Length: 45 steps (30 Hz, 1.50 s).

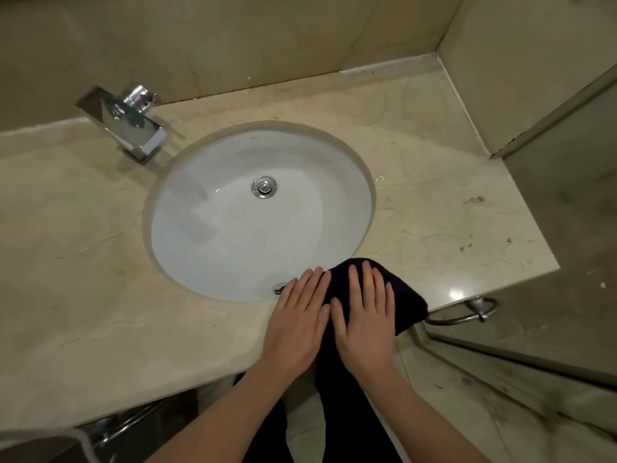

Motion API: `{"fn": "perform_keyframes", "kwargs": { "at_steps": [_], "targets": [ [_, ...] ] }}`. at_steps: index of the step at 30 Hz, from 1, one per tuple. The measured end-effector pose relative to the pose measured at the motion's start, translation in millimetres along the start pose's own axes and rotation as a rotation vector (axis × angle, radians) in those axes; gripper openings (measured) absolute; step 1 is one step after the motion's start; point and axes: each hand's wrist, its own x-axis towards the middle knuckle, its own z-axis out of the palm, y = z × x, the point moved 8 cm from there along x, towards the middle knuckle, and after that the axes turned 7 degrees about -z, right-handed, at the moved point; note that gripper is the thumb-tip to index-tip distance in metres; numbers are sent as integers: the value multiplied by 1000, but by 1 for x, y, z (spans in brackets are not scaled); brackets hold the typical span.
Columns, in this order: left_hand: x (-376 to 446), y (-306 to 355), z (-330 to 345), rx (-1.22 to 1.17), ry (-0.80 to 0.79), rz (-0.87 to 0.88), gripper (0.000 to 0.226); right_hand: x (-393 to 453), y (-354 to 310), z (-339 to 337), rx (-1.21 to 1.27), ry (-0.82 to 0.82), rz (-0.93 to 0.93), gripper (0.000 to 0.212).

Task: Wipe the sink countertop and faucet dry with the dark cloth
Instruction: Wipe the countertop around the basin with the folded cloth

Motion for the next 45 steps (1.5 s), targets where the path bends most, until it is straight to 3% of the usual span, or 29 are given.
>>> {"fn": "perform_keyframes", "kwargs": {
  "at_steps": [5,9,12,16,21,23,25,27,30,34,39,42,45],
  "targets": [
    [27,17,2,57,-11,-211,52,42,18,-9,-78,-77,-280,57],
    [63,33,-4,54,74,-325,34,85,26,-13,-96,-119,-325,57],
    [73,34,-3,34,80,-382,35,101,25,-16,-68,-130,-344,56],
    [51,40,9,49,71,-330,47,77,34,-19,14,-138,-347,56],
    [29,57,11,93,-4,-230,61,38,68,-31,39,-184,-477,61],
    [39,79,14,57,-9,-98,59,43,92,-43,123,-156,-351,64],
    [55,100,21,-2,-20,8,58,51,119,-52,204,-79,-74,63],
    [69,111,29,-44,-47,24,57,53,128,-52,134,14,180,64],
    [75,112,28,-173,-46,5,56,53,113,-40,45,64,335,69],
    [71,103,11,-425,65,19,47,63,119,-41,-36,43,265,79],
    [70,115,10,-243,73,96,53,125,189,-70,-67,35,245,83],
    [72,111,13,-246,71,58,54,166,238,-92,-46,14,297,83],
    [73,110,15,-258,60,19,53,164,243,-95,-31,17,297,82]
  ]
}}
